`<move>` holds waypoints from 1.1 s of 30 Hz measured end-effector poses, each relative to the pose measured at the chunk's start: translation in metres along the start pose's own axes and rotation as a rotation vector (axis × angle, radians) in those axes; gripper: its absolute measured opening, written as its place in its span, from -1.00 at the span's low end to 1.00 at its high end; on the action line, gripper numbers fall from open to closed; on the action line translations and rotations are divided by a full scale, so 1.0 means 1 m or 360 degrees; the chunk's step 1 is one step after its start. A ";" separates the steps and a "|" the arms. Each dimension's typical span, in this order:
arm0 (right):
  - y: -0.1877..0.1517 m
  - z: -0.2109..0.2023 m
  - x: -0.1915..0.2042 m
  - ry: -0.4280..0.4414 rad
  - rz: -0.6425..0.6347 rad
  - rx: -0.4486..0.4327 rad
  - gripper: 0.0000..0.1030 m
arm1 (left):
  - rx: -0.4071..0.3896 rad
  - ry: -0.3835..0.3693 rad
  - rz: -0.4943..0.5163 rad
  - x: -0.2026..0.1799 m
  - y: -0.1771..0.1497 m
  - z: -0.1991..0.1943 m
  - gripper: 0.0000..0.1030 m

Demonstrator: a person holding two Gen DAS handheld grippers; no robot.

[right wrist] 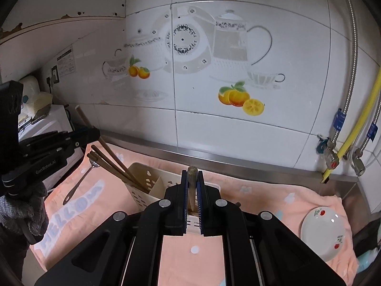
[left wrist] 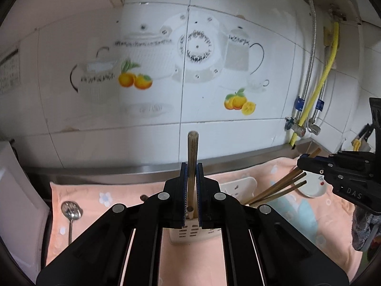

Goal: Organize utensils
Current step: 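Lift both chopsticks and lower them upright into the white holder, then open both grippers to release the chopsticks into the holder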

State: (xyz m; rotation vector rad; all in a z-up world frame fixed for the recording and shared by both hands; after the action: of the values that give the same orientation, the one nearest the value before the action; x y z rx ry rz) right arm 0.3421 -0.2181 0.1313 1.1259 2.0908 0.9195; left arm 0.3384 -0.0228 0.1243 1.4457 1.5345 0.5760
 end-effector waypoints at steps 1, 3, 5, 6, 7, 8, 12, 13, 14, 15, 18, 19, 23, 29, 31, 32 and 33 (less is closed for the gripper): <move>0.000 0.000 0.000 -0.0001 0.0002 0.0000 -0.86 | -0.0001 0.0005 -0.0007 0.001 0.000 0.000 -0.88; 0.000 0.000 -0.002 0.0001 0.0013 -0.0007 -0.86 | -0.0003 0.0003 -0.0013 0.003 -0.001 -0.001 -0.86; 0.000 -0.002 -0.003 -0.0012 0.0018 -0.0016 -0.86 | -0.0011 0.0003 -0.0022 0.004 0.000 -0.005 -0.85; 0.000 -0.005 -0.003 -0.0011 0.0020 -0.0026 -0.85 | -0.0015 0.0002 -0.0025 0.004 0.000 -0.006 -0.83; 0.000 -0.007 -0.004 -0.0011 0.0021 -0.0032 -0.83 | -0.0021 0.0001 -0.0027 0.005 0.000 -0.009 -0.82; 0.000 -0.011 -0.003 -0.0014 0.0021 -0.0041 -0.81 | -0.0028 0.0000 -0.0027 0.005 0.000 -0.012 -0.77; -0.006 -0.023 -0.001 -0.0009 0.0025 -0.0071 -0.65 | -0.0066 -0.0007 -0.0031 0.006 -0.004 -0.031 -0.44; -0.007 -0.026 0.000 -0.0005 0.0026 -0.0077 -0.57 | -0.0079 -0.0006 -0.0030 0.006 -0.006 -0.035 -0.20; -0.011 -0.030 0.003 -0.0005 0.0025 -0.0085 -0.53 | -0.0100 0.0004 -0.0030 0.006 -0.009 -0.043 -0.11; -0.015 -0.033 0.005 -0.0006 0.0023 -0.0090 -0.48 | -0.0105 -0.0004 -0.0033 0.006 -0.012 -0.048 -0.10; -0.029 -0.040 0.013 -0.0003 0.0016 -0.0095 -0.32 | -0.0106 -0.0020 -0.0045 0.008 -0.023 -0.059 0.11; -0.034 -0.041 0.016 -0.0004 0.0014 -0.0093 -0.26 | -0.0107 -0.0020 -0.0048 0.010 -0.028 -0.062 0.14; -0.057 -0.045 0.030 -0.0028 0.0008 -0.0080 -0.14 | -0.0100 -0.0010 -0.0055 0.015 -0.048 -0.072 0.36; -0.089 -0.045 0.049 -0.0060 0.0011 -0.0056 0.14 | -0.0055 0.0010 -0.0089 0.028 -0.081 -0.078 0.60; -0.099 -0.044 0.054 -0.0067 0.0020 -0.0044 0.32 | -0.0040 0.0030 -0.0105 0.032 -0.091 -0.079 0.68; -0.105 -0.044 0.056 -0.0069 0.0029 -0.0038 0.36 | -0.0038 0.0041 -0.0112 0.034 -0.095 -0.080 0.73; -0.109 -0.044 0.058 -0.0074 0.0035 -0.0035 0.41 | -0.0037 0.0054 -0.0119 0.037 -0.100 -0.082 0.79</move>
State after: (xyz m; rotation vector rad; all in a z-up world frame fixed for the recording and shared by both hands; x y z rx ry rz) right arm 0.2310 -0.2248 0.0611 1.1505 2.0299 0.9157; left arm 0.2213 0.0121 0.0682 1.3615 1.5966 0.5744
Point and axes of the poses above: each gripper's, at about its wrist camera, not at the fingertips, and z roughly the way its jaws point, x to its left, y to its top, the point moved 1 cm from there along z, roughly the way its jaws point, and after that the axes turned 14 degrees about -z, right-handed, at the moved point
